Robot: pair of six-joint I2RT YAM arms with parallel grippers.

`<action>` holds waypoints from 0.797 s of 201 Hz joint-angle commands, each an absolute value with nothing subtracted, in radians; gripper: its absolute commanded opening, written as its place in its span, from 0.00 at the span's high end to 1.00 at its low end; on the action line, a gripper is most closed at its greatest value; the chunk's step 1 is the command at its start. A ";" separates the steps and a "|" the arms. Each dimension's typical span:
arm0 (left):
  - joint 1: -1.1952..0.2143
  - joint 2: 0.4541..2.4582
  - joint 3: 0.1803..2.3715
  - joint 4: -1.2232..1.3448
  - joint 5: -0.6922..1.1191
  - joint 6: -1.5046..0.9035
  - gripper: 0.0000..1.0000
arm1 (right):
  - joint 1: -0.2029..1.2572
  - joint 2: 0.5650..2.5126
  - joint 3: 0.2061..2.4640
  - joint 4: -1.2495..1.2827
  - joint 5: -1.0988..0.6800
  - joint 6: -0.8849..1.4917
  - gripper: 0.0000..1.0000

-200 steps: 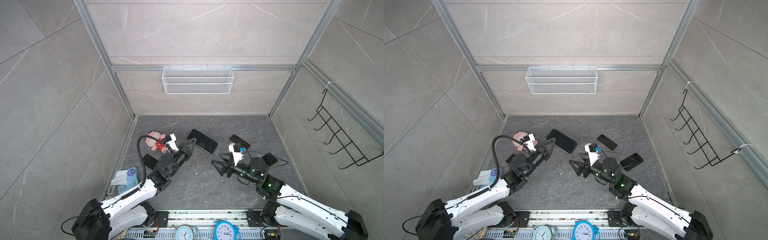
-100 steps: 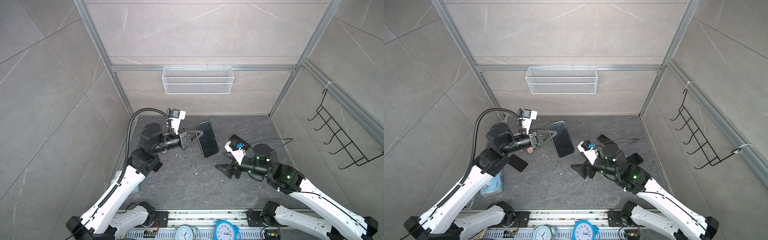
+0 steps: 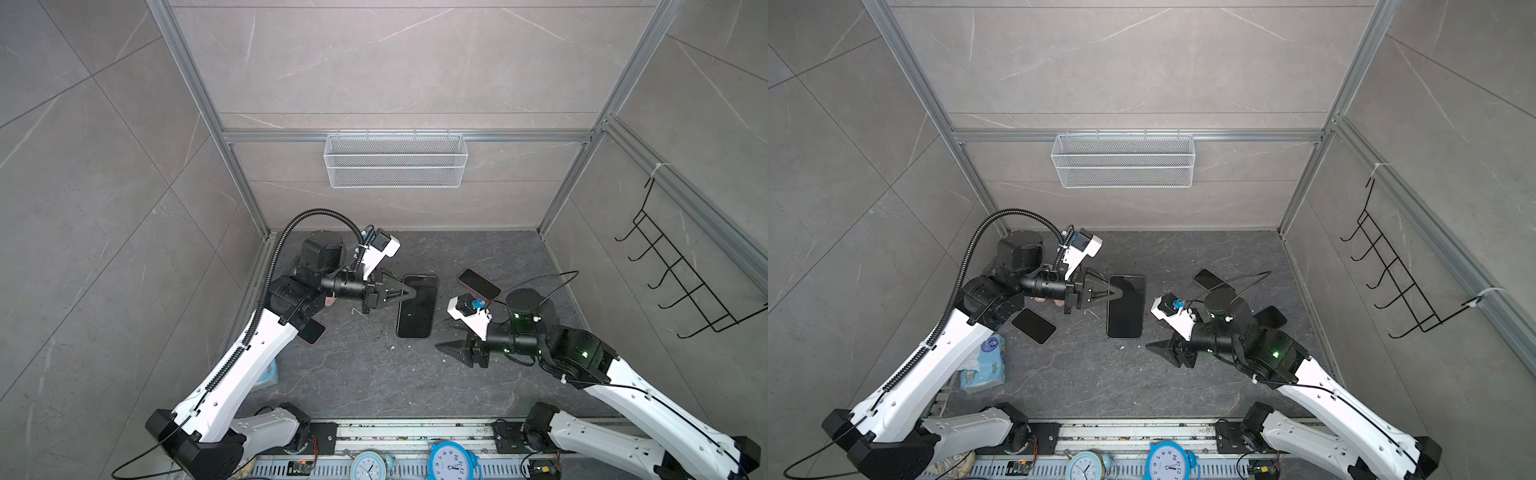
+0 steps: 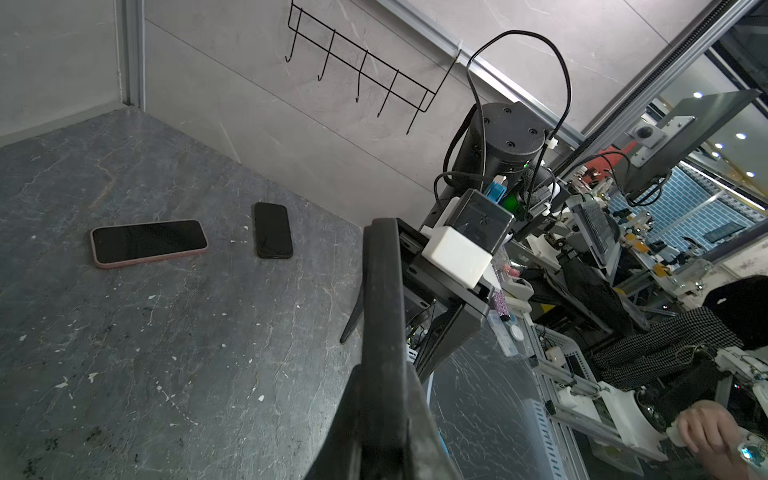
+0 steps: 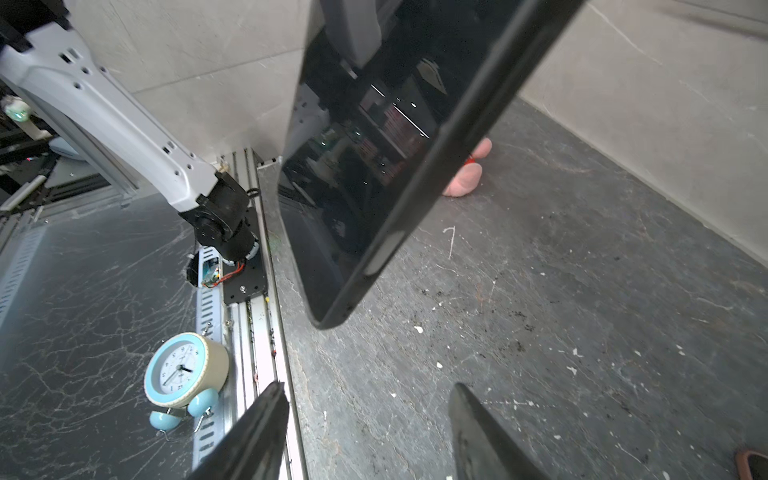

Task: Take the phone out of the phone case
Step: Remove the phone case from the phone.

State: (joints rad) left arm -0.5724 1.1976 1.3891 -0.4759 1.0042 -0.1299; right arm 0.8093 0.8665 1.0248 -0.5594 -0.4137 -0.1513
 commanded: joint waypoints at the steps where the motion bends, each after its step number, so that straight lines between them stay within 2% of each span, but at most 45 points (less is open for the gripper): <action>1: -0.571 1.175 1.388 -0.389 1.088 -0.103 1.00 | 0.811 0.873 1.010 -0.504 -0.484 -0.175 0.42; 37: -0.572 1.160 1.343 -0.309 1.111 -0.140 1.00 | 0.811 0.921 1.009 -0.471 -0.554 -0.164 0.51; 160: -0.572 1.150 1.318 -0.266 1.101 -0.162 1.00 | 0.811 0.942 0.972 -0.387 -0.642 -0.118 0.65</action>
